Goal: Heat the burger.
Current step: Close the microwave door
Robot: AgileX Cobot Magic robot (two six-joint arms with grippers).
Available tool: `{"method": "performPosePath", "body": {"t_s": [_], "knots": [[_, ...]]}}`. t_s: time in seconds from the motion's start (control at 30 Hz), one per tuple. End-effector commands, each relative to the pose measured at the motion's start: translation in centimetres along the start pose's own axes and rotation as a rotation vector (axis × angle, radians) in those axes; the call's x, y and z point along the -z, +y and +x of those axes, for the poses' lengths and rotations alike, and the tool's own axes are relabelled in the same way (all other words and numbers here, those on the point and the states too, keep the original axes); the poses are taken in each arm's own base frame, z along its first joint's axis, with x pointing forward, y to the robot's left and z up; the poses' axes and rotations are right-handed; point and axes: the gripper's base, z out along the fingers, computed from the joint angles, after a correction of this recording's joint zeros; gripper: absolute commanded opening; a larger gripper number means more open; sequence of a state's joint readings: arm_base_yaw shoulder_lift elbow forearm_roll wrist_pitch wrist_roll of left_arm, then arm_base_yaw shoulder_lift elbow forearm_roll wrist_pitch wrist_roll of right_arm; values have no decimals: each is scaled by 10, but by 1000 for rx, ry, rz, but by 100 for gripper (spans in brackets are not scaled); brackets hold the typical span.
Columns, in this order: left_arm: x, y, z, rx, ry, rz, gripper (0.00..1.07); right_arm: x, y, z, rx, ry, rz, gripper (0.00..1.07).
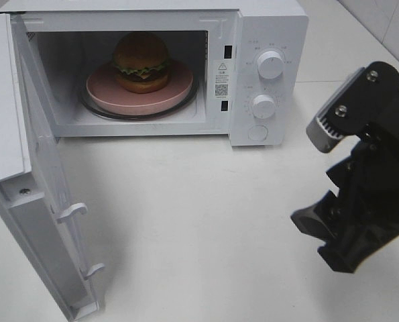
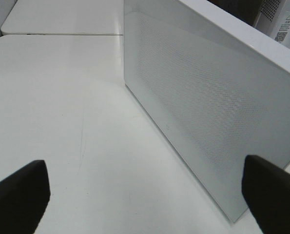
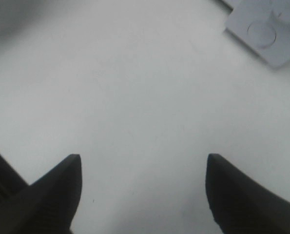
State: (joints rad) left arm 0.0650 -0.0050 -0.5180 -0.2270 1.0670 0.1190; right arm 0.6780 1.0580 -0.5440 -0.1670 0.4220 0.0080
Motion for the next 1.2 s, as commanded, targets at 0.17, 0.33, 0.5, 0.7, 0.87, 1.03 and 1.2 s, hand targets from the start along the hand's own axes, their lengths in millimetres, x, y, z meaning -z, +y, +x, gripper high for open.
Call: {"method": "performPosePath", "body": {"t_s": [0.17, 0.33, 0.5, 0.7, 0.87, 1.03, 1.2], "knots": [[2, -1, 1, 6, -16, -1, 100, 23, 3, 26, -98, 187, -25, 71], [2, -1, 1, 6, -16, -1, 100, 44, 1, 31, -169, 262, -16, 71], [2, -1, 1, 6, -16, -1, 100, 65, -1, 28, -207, 264, -11, 71], [2, -1, 1, 6, -16, -1, 100, 86, -2, 38, -216, 239, -8, 71], [2, -1, 1, 6, -16, -1, 100, 101, -1, 50, -222, 231, -5, 71], [2, -1, 1, 6, -16, -1, 100, 117, -1, 62, -231, 167, -1, 71], [2, -1, 1, 6, -16, -1, 100, 123, -3, 72, -284, 120, 27, 71]]}}
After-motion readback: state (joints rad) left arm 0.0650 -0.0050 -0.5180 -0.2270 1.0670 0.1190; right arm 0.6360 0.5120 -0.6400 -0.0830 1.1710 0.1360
